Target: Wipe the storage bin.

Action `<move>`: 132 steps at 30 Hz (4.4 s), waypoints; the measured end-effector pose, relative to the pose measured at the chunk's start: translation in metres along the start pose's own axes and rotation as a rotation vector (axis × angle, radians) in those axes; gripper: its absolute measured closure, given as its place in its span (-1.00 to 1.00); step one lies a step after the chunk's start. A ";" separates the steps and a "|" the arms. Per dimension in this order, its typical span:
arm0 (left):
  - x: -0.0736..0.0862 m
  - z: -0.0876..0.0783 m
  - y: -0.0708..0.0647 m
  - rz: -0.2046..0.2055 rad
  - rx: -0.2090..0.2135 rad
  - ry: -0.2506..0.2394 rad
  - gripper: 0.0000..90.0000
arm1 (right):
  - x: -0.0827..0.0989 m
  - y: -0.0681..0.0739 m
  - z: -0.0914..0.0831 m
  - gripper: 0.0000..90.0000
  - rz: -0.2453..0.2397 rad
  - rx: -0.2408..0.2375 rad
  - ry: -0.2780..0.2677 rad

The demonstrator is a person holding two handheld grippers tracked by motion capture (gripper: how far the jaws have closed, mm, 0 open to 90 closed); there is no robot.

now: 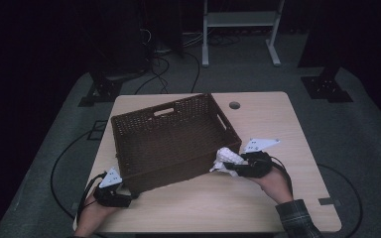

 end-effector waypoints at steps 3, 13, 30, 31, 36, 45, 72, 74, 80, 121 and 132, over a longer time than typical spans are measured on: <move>0.000 0.000 0.000 0.000 0.000 0.000 -0.55 | -0.002 0.001 -0.001 0.35 -0.003 -0.002 -0.006; 0.000 0.000 0.000 -0.004 -0.002 -0.001 -0.54 | 0.008 0.004 0.013 0.35 0.003 -0.023 0.026; 0.000 0.000 0.000 -0.003 -0.002 -0.001 -0.54 | 0.034 0.010 0.039 0.35 0.027 -0.077 0.100; 0.000 0.000 0.000 -0.003 -0.002 -0.001 -0.54 | 0.036 0.011 0.041 0.35 0.025 -0.080 0.110; 0.000 0.000 0.000 -0.003 -0.002 0.000 -0.54 | 0.044 0.015 0.050 0.35 0.028 -0.096 0.137; 0.000 0.000 0.000 -0.002 -0.001 0.000 -0.54 | 0.038 0.015 0.046 0.35 0.014 -0.088 0.127; 0.000 0.000 0.000 -0.002 -0.001 0.000 -0.54 | -0.014 0.017 0.014 0.35 -0.021 -0.058 -0.032; 0.000 0.000 0.000 -0.002 -0.001 -0.001 -0.54 | -0.014 0.017 0.014 0.35 -0.025 -0.058 -0.029; 0.000 0.000 0.000 -0.002 -0.001 0.000 -0.54 | -0.012 0.018 0.018 0.35 -0.020 -0.069 -0.027; 0.000 0.000 0.000 -0.002 -0.001 0.000 -0.54 | 0.031 0.034 0.063 0.35 0.002 -0.149 0.119; 0.000 0.000 0.000 -0.002 -0.001 -0.001 -0.54 | 0.012 0.034 0.051 0.35 -0.026 -0.131 0.070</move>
Point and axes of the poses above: each handheld gripper's, and its own axes: z roughly forward along the jaws, x roughly out of its underside, y roughly to its left, the point moved 10 cm from there along z, roughly forward along the jaws, and after that the axes turned 15 degrees about -z, right-handed, at the moved point
